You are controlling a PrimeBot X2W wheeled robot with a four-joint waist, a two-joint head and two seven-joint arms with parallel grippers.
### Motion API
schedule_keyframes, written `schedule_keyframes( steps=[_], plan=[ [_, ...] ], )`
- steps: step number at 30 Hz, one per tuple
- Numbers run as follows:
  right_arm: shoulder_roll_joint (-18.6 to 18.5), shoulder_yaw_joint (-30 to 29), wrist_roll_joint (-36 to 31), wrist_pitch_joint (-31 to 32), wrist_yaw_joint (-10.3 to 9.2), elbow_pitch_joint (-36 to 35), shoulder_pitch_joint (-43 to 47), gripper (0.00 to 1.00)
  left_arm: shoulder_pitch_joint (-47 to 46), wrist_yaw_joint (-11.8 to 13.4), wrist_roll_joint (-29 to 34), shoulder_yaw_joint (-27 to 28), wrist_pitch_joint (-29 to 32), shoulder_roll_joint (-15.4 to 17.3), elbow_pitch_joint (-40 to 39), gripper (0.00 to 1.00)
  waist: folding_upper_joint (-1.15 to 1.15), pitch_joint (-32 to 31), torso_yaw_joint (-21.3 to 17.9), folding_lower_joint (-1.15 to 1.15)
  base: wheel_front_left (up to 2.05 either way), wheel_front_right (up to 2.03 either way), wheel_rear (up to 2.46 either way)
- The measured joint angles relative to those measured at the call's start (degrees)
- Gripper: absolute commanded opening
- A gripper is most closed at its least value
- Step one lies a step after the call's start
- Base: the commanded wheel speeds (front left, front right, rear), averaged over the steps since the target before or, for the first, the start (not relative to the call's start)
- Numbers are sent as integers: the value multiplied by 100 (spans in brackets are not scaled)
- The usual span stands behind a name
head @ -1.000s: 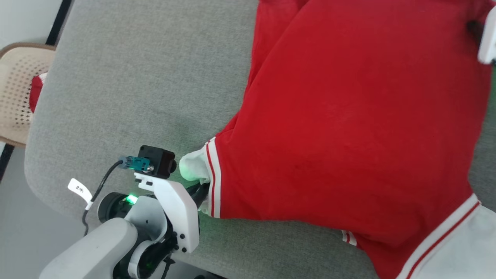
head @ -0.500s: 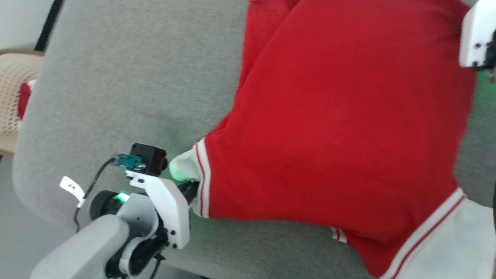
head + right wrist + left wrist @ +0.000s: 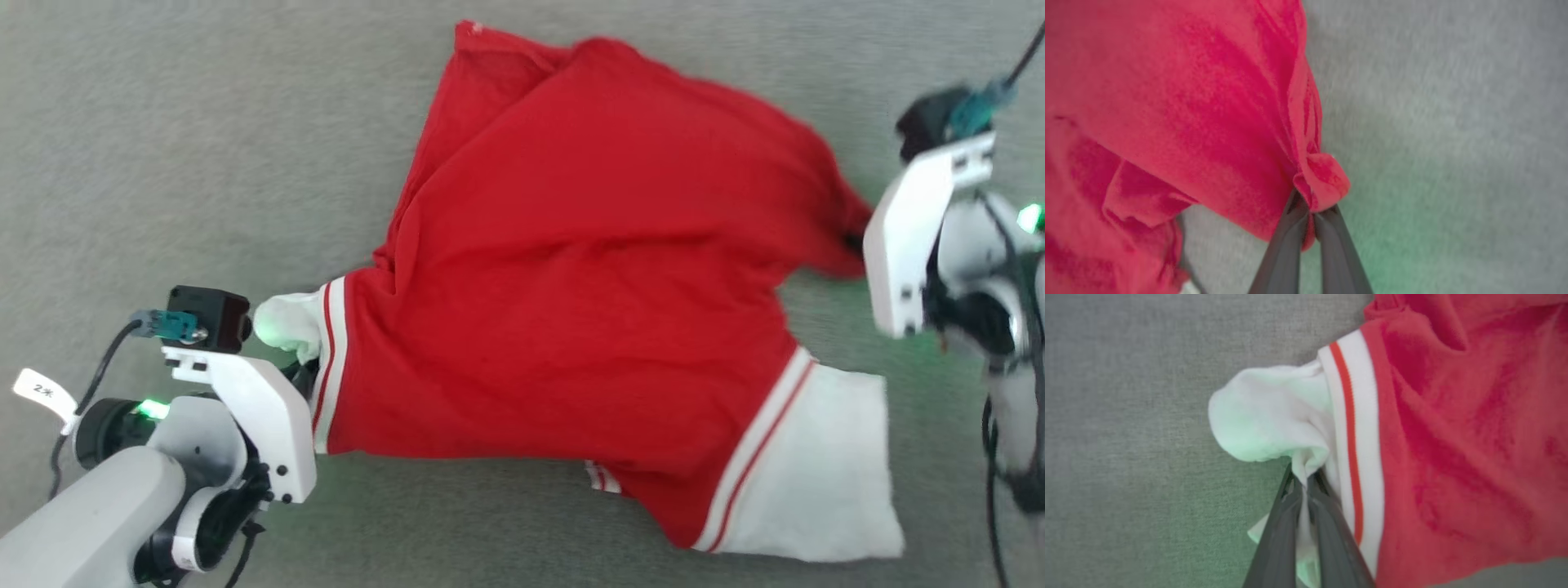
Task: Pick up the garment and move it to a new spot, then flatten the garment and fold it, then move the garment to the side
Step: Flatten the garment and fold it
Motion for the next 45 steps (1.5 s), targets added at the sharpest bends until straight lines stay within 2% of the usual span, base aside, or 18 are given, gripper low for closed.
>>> schedule_keyframes(
  steps=[2, 4, 9, 12, 17, 18, 19, 20, 21, 25, 28, 34, 37, 40, 45],
  plan=[
    [-32, -12, 203, 197, -1, -501, 443, 0, 10, 48, -1, 30, 29, 85, -59, 0, 0, -55, -162, 0, 0, 0, 0],
    [-73, -48, 344, 454, -1, -1285, 1141, 0, 67, 109, -9, 73, 52, 194, -114, 0, 0, -132, -383, 0, 0, 0, 0],
    [8, -282, 470, 802, 0, -2324, 2369, 0, 93, 166, -31, 125, 58, 319, -182, 0, 0, -222, -655, 0, 0, 0, 0],
    [183, -461, 407, 817, -1, -2715, 2944, 0, 101, 165, -35, 132, 57, 334, -209, 0, 0, -229, -750, 0, 0, 0, 0],
    [512, -642, 231, 493, -1, -2824, 3389, 0, 94, 101, -42, 134, 47, 310, -188, 0, 0, -160, -787, 0, 0, 0, 0],
    [563, -659, 189, 356, -1, -2767, 3412, 5, 92, 89, -42, 133, 32, 304, -168, 0, 0, -143, -789, 0, 0, 0, 0],
    [626, -687, 155, 224, 0, -2682, 3416, 16, 88, 79, -41, 134, 23, 299, -142, 0, 0, -129, -791, 0, 0, 0, 0],
    [692, -706, 103, 70, 0, -2575, 3418, 42, 77, 59, -41, 137, 14, 285, -113, 0, 0, -118, -793, 0, 0, 0, 0],
    [716, -692, 33, -91, 1, -2487, 3416, 100, 67, 40, -40, 135, -14, 267, -96, 0, 0, -114, -789, 0, 0, 0, 0],
    [868, -683, -34, -525, 26, -2229, 3332, 100, 68, -12, -40, 136, -80, 200, -7, 0, 0, -142, -780, 0, 0, 0, 0],
    [834, -678, -34, -632, 30, -2327, 3326, 100, 77, -55, -42, 137, -131, 169, 42, 0, 0, -192, -773, 0, 0, 0, 0],
    [646, -971, -102, -680, -2, -3154, 3246, 100, 115, -85, -58, 137, -213, 130, 66, 0, 0, -299, -714, 0, 0, 0, 0],
    [692, -1067, -123, -714, -2, -3607, 3076, 100, 121, -99, -58, 113, -231, 83, 63, 0, 0, -336, -638, 0, 0, 0, 0],
    [631, -971, -212, -843, -2, -3836, 2725, 100, 142, -114, -58, 88, -263, -2, 64, 0, 0, -364, -539, 0, 0, 0, 0],
    [550, -615, -226, -1128, -2, -3374, 1876, 100, 85, -207, -10, -35, -256, -169, 101, 0, 0, -377, -313, 0, 0, 0, 0]
  ],
)
